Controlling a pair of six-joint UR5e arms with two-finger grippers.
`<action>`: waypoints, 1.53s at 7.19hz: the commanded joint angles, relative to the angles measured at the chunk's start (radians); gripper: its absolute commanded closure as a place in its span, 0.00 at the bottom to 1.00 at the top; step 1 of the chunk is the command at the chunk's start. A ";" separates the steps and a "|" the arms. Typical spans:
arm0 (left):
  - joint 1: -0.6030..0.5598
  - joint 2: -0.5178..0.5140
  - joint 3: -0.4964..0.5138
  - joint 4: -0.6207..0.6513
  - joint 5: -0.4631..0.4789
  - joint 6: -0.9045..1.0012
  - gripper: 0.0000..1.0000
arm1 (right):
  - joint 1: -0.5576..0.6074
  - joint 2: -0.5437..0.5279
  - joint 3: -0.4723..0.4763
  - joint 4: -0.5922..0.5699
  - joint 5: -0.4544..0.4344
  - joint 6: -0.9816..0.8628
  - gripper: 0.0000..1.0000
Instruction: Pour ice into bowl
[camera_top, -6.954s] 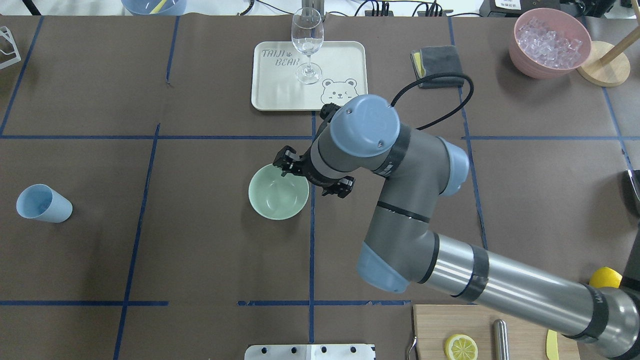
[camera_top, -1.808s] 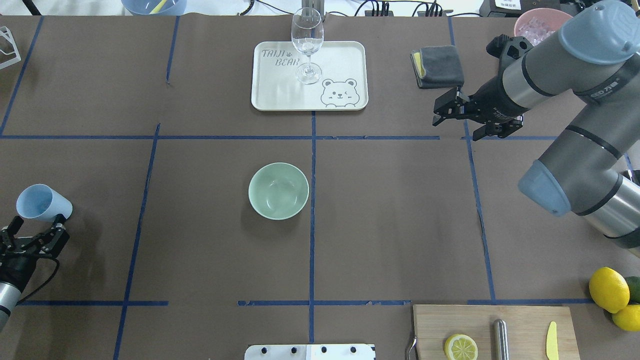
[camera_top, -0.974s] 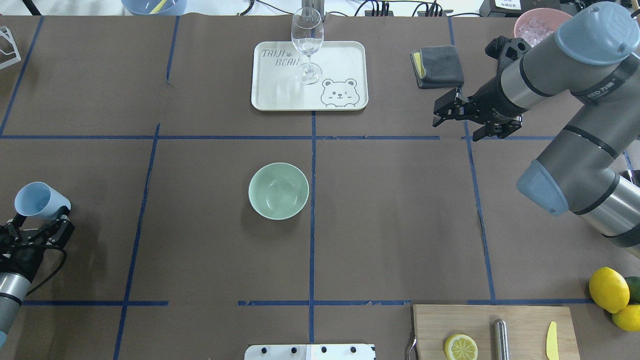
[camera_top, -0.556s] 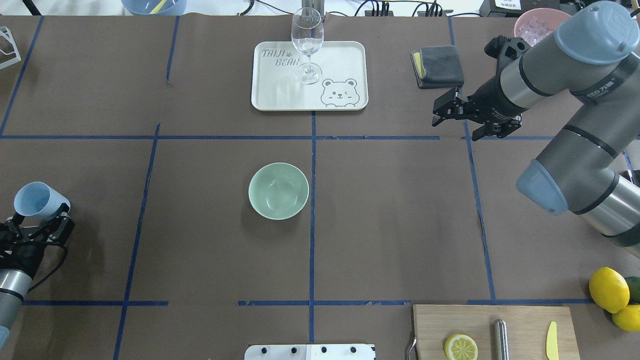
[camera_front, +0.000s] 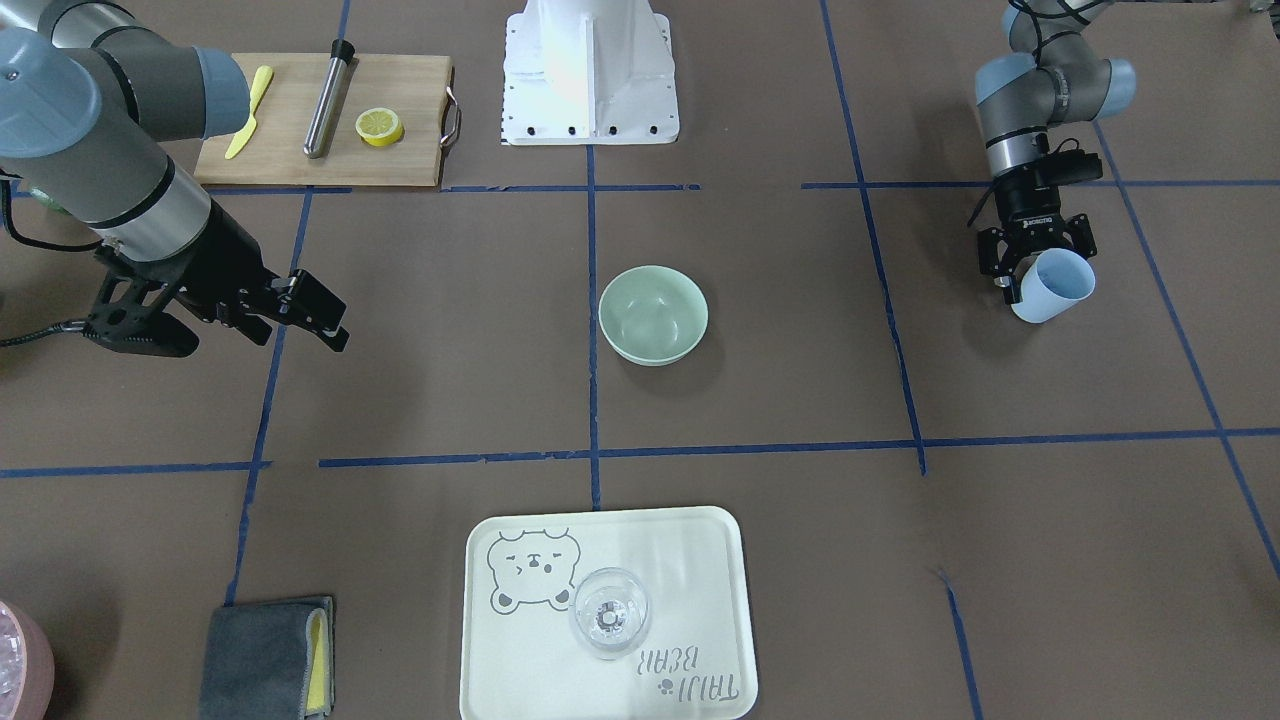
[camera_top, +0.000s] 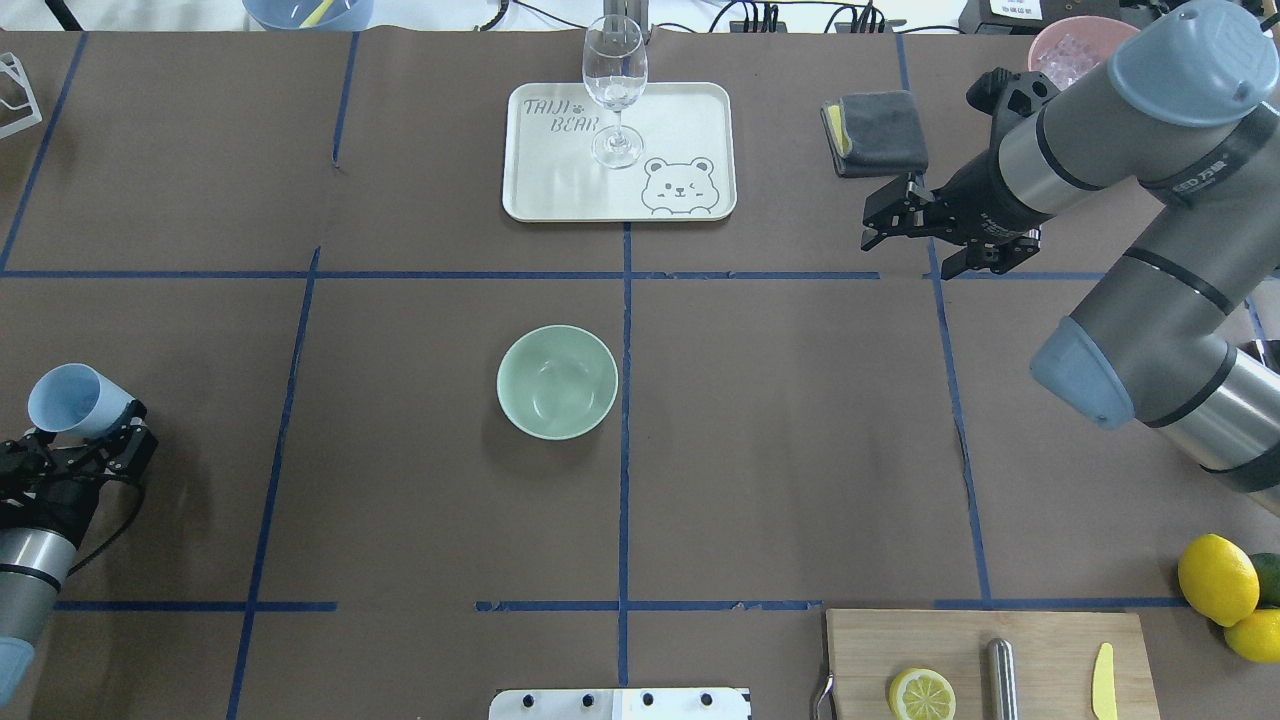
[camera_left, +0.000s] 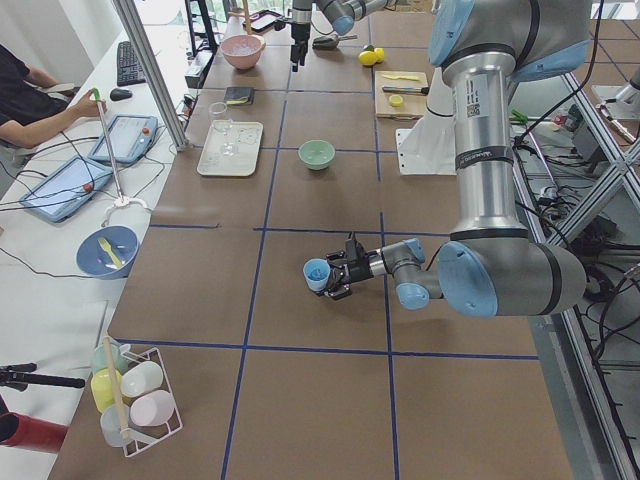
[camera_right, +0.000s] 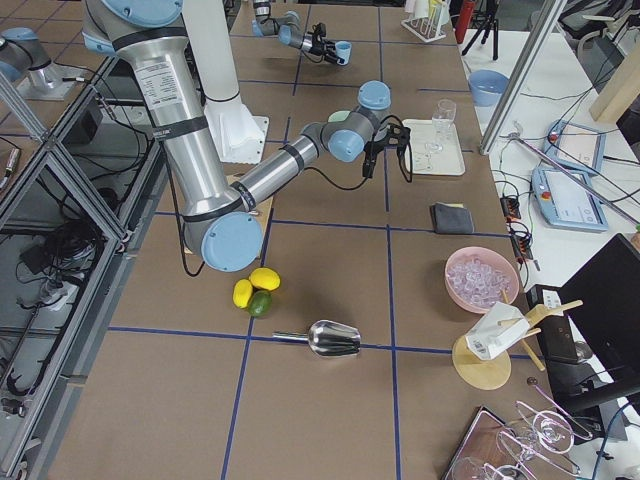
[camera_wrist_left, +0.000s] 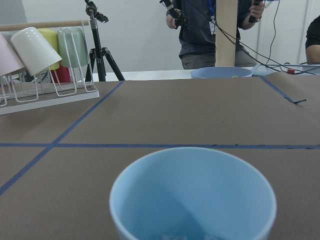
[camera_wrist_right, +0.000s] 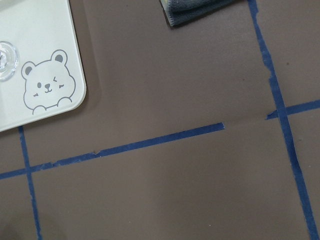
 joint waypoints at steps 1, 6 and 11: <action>-0.006 -0.014 0.019 -0.002 -0.008 0.014 0.04 | -0.002 0.002 0.000 0.002 0.000 0.000 0.00; -0.080 -0.069 0.013 -0.176 -0.036 0.288 0.73 | -0.002 0.002 -0.001 0.000 0.000 0.000 0.00; -0.115 -0.203 -0.045 -0.296 -0.037 0.482 1.00 | -0.009 0.002 0.000 0.000 -0.002 0.002 0.00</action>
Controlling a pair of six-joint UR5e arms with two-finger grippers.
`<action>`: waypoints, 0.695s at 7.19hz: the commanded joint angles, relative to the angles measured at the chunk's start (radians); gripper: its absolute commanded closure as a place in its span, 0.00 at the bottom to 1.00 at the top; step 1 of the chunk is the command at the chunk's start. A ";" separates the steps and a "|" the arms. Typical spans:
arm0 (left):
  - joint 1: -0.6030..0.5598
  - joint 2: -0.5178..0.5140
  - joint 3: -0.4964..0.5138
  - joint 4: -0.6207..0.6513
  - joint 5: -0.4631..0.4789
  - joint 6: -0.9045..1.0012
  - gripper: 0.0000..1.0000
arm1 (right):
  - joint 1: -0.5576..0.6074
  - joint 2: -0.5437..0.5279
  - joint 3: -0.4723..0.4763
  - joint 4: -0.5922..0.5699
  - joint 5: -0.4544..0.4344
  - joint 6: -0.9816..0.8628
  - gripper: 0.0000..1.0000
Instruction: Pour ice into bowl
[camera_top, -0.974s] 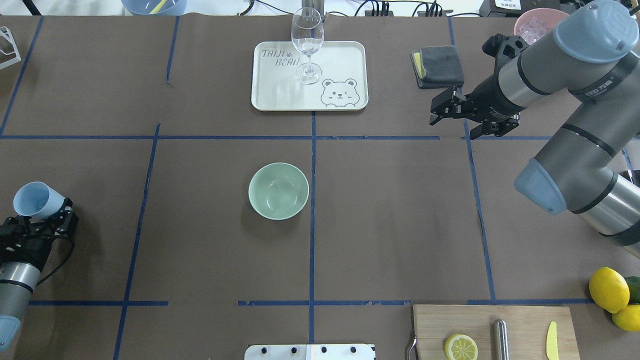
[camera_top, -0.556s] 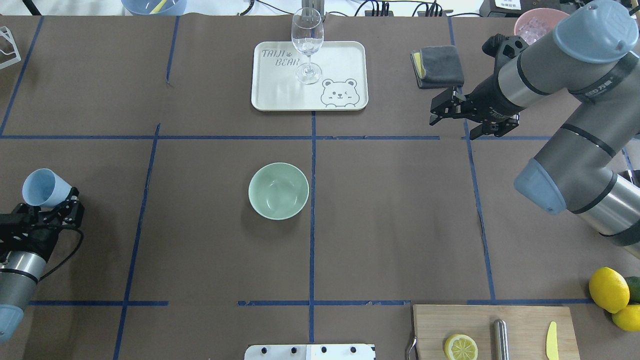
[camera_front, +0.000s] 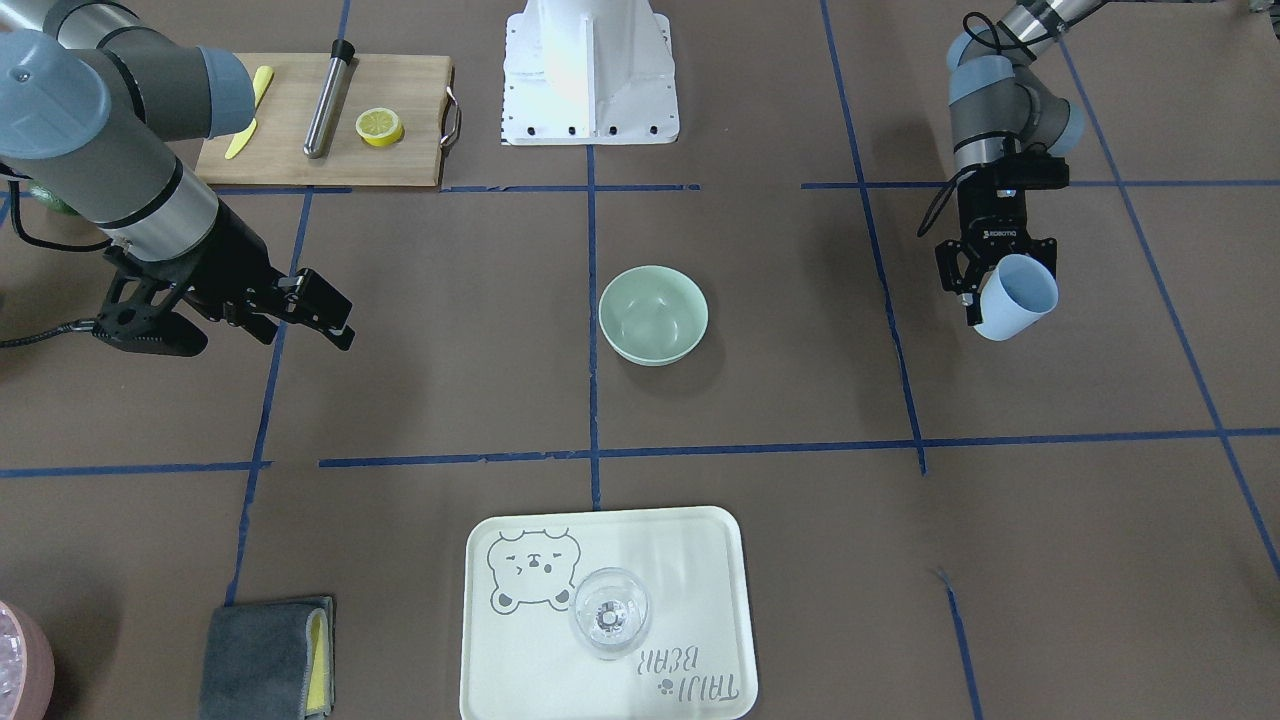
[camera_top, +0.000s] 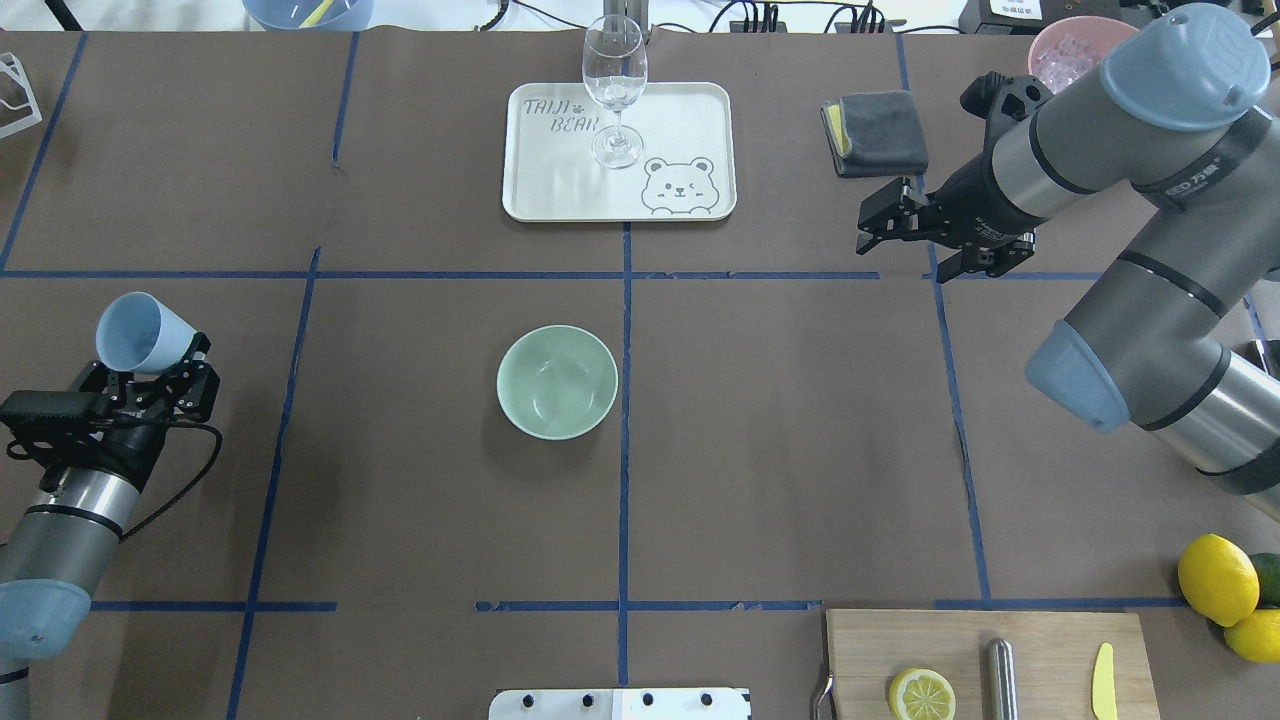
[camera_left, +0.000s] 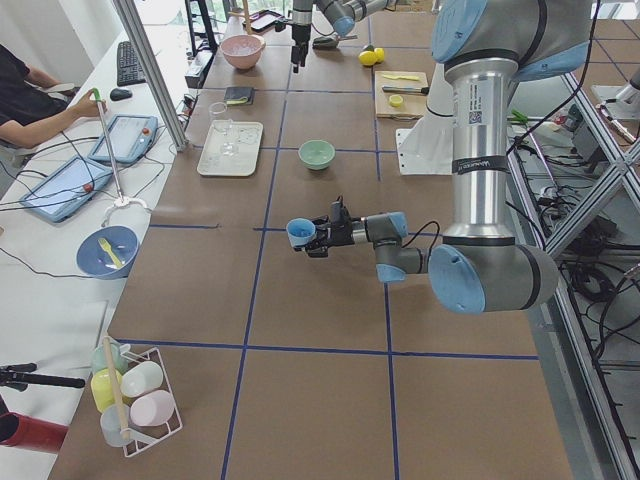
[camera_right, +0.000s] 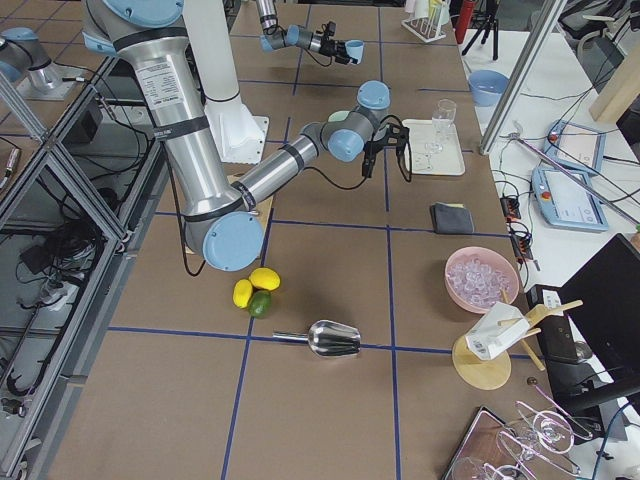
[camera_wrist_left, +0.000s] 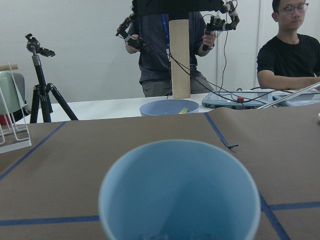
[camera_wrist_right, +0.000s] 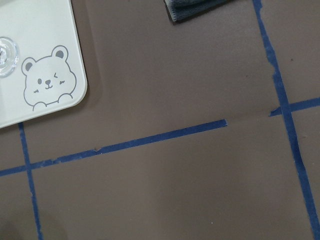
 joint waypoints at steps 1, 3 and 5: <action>0.001 -0.069 -0.078 -0.002 -0.005 0.141 1.00 | -0.001 -0.002 0.000 0.000 0.000 0.000 0.00; 0.009 -0.116 -0.100 -0.001 -0.004 0.215 1.00 | -0.001 -0.002 0.001 0.000 0.000 0.002 0.00; 0.018 -0.236 -0.123 0.032 -0.002 0.321 1.00 | 0.001 -0.009 0.003 0.002 0.002 -0.001 0.00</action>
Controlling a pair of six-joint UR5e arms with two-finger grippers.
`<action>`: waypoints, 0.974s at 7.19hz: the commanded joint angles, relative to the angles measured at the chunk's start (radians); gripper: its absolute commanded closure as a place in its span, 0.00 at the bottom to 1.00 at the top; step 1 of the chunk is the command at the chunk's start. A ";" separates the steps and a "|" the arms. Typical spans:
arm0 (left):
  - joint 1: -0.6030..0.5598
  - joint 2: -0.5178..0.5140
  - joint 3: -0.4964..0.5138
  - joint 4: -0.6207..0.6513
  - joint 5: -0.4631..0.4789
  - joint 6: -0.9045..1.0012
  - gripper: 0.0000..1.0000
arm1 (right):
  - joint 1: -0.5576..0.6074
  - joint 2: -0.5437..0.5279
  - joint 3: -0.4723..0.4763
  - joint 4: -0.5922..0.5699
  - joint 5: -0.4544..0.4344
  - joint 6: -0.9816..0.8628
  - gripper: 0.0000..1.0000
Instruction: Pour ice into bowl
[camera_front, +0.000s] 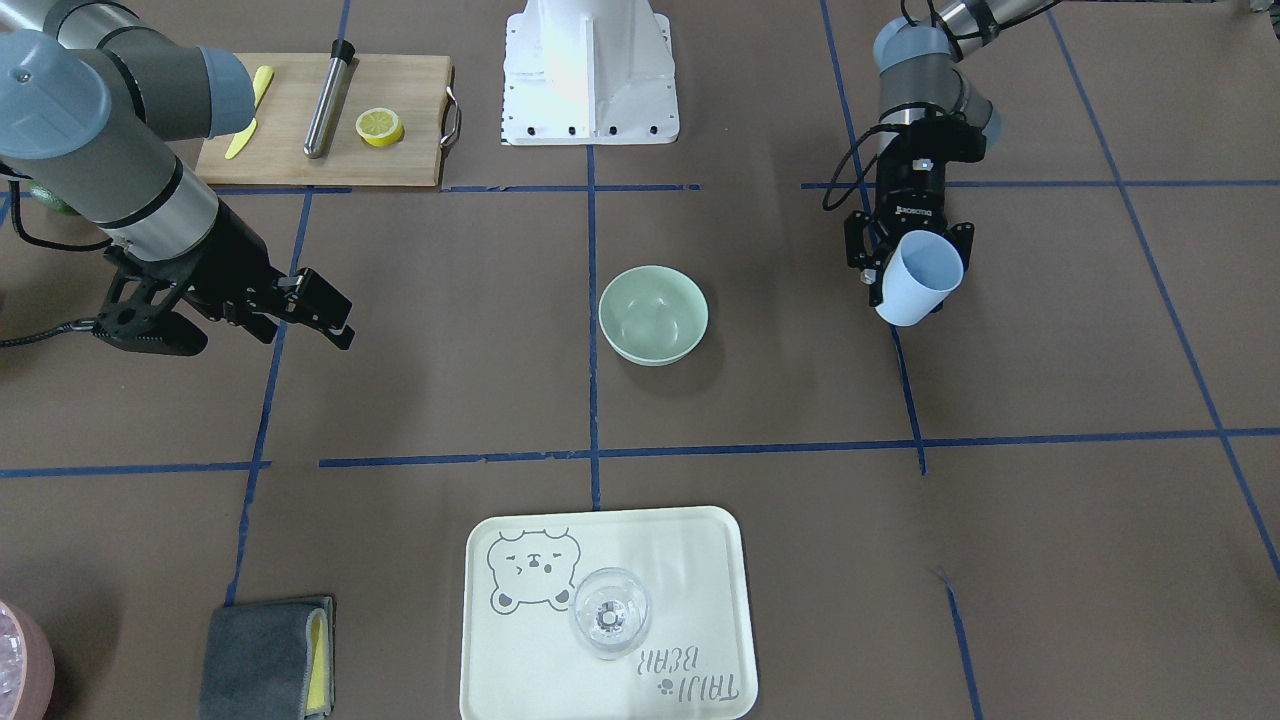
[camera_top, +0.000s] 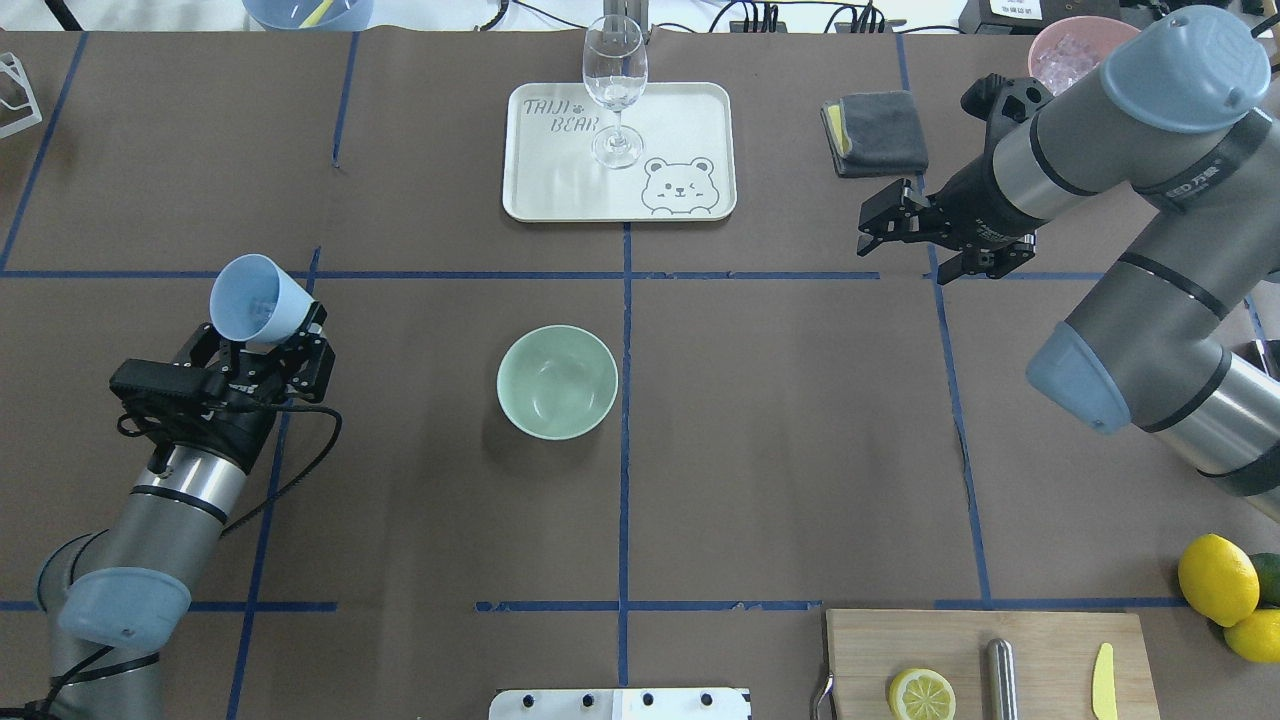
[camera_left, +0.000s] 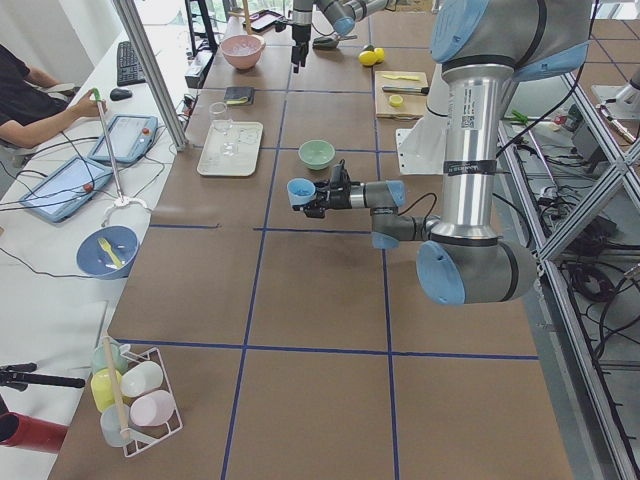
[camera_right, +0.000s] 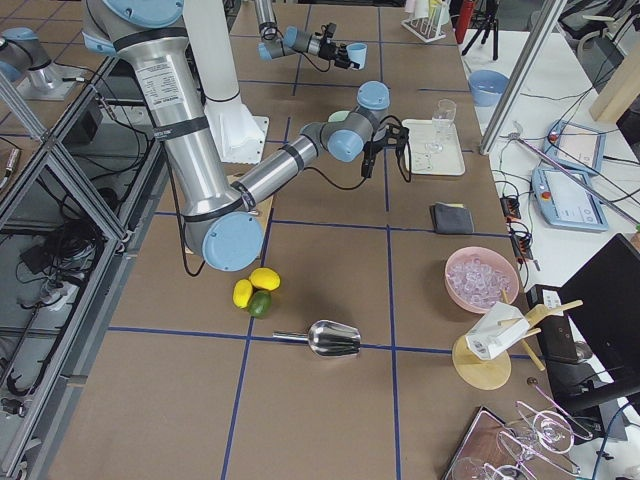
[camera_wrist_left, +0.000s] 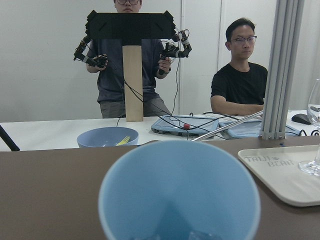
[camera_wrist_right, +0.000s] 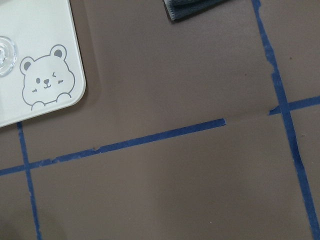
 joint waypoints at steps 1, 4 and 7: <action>0.007 -0.086 -0.002 0.019 0.001 0.152 1.00 | 0.006 -0.011 0.001 0.000 -0.002 -0.002 0.00; 0.019 -0.172 -0.004 0.241 -0.002 0.214 1.00 | 0.081 -0.100 0.014 0.001 0.006 -0.083 0.00; 0.054 -0.309 -0.010 0.628 0.001 0.309 1.00 | 0.122 -0.138 0.010 0.001 0.003 -0.159 0.00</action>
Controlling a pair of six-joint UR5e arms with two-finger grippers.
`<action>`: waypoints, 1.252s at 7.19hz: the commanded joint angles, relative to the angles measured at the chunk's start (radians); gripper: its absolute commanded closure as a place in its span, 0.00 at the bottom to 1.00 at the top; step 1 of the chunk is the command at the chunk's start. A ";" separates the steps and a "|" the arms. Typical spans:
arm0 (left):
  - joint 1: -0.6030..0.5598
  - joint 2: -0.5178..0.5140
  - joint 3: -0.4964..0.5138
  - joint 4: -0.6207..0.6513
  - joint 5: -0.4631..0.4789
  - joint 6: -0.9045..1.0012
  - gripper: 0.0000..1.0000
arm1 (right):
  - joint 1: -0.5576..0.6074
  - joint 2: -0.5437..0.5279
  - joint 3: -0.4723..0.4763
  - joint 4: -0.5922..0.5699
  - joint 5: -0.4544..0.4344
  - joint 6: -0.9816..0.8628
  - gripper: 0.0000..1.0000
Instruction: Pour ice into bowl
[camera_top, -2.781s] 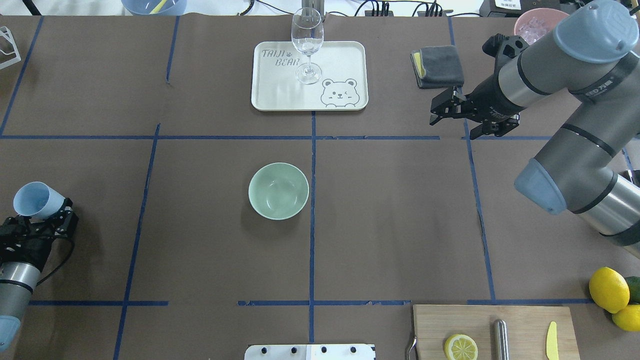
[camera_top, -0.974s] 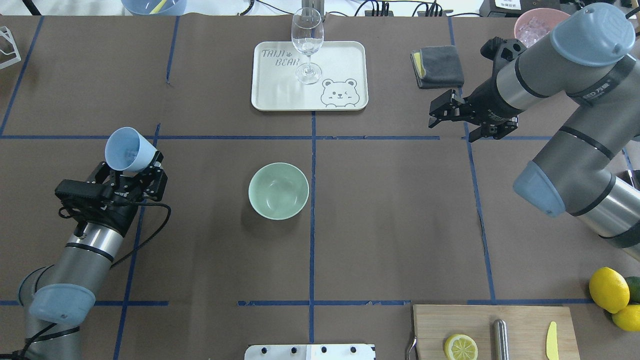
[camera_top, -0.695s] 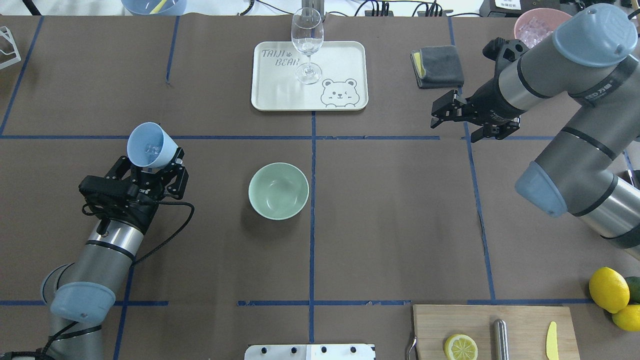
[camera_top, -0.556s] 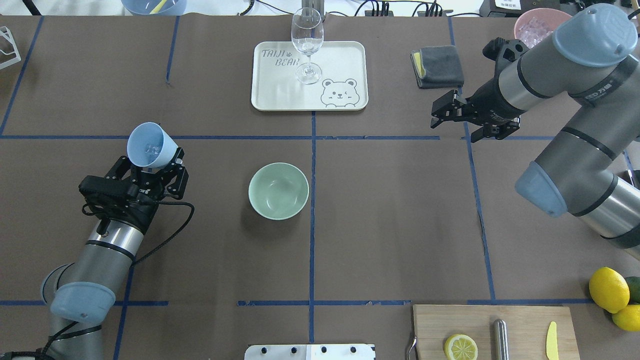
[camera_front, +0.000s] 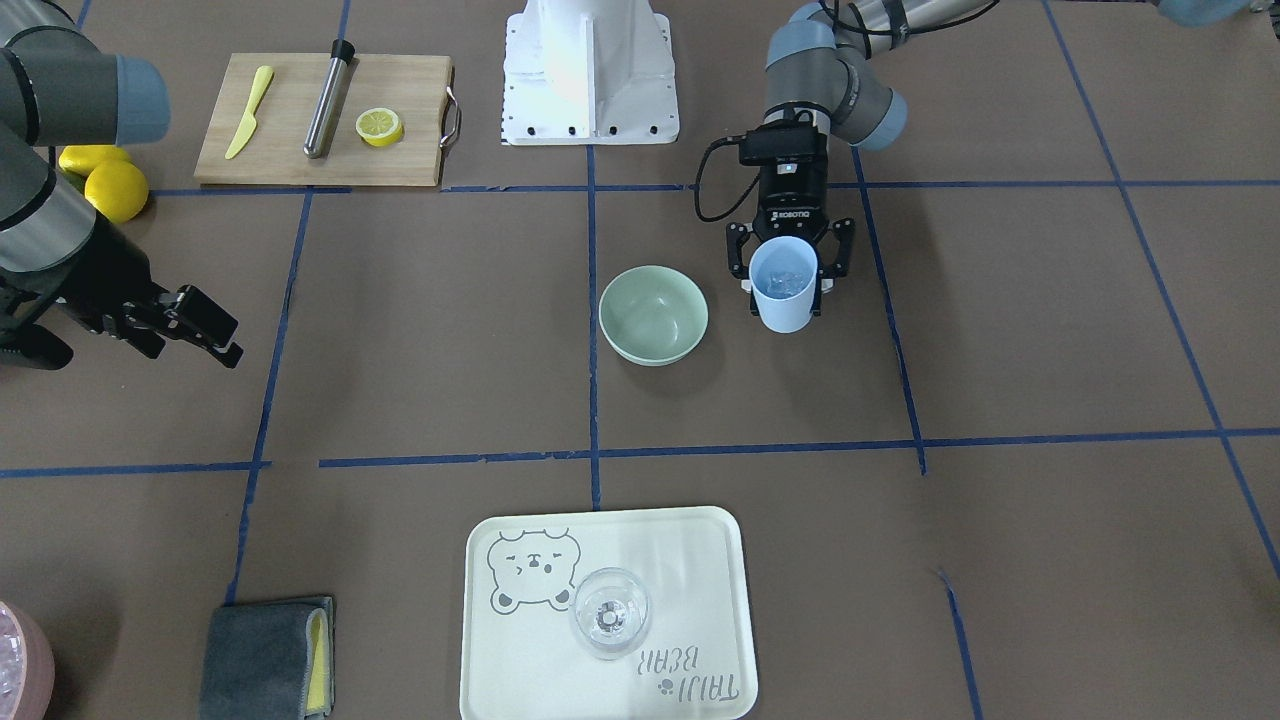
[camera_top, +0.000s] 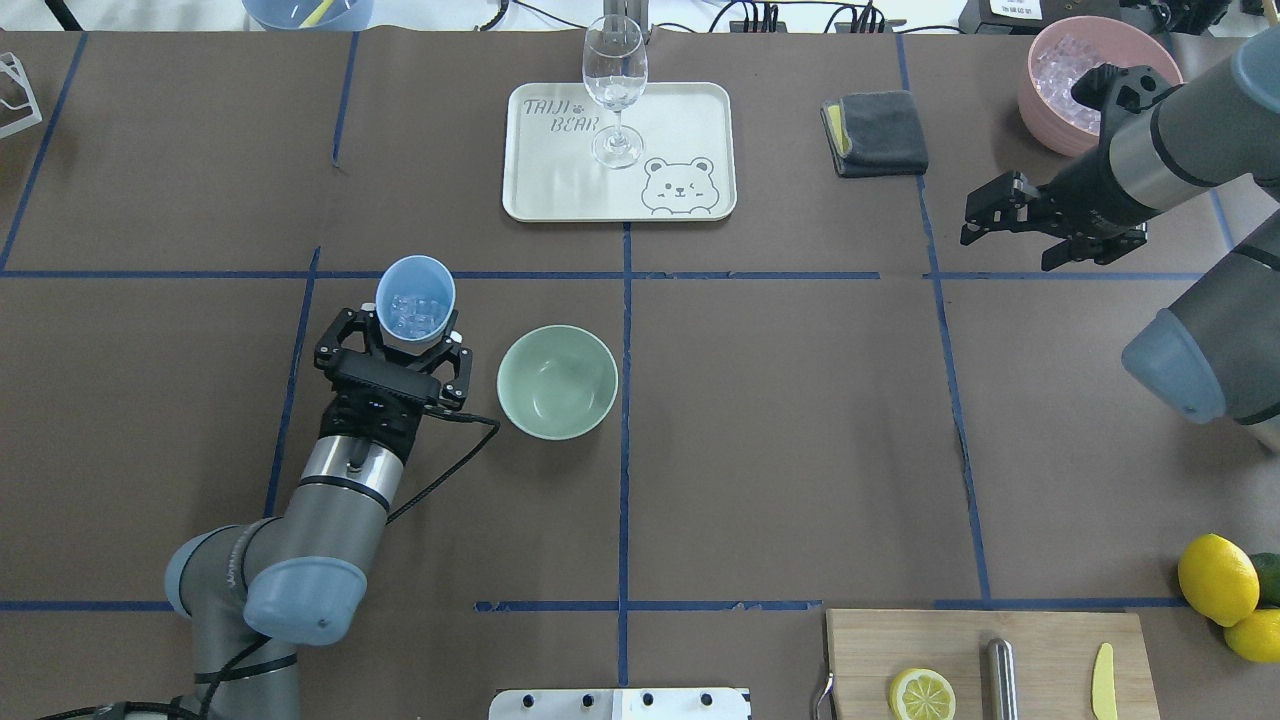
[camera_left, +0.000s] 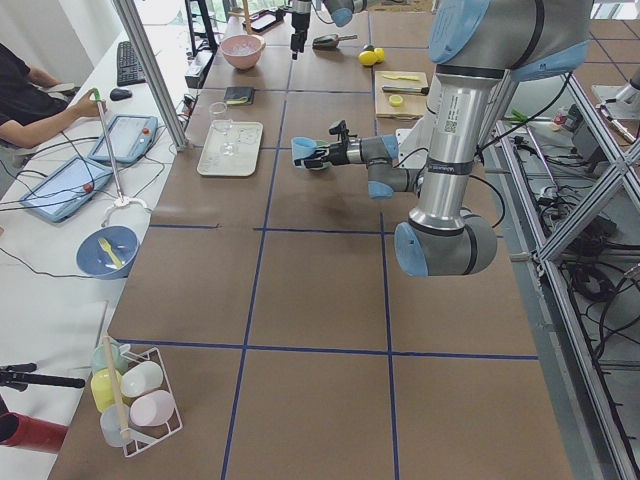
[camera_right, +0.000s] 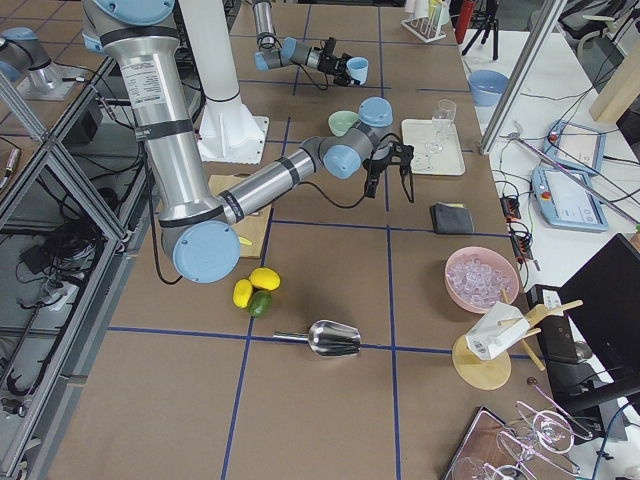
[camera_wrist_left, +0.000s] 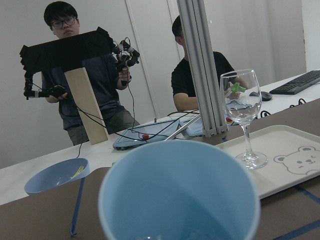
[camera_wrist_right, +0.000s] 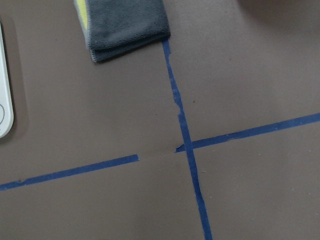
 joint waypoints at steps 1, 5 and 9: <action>0.016 -0.078 -0.009 0.257 0.001 0.126 1.00 | 0.009 -0.008 0.001 -0.001 -0.003 -0.015 0.00; 0.020 -0.093 0.001 0.261 0.050 0.630 1.00 | 0.008 -0.003 -0.001 0.001 -0.006 -0.015 0.00; 0.023 -0.126 0.018 0.262 0.079 1.008 1.00 | 0.008 0.001 -0.001 -0.001 -0.006 -0.015 0.00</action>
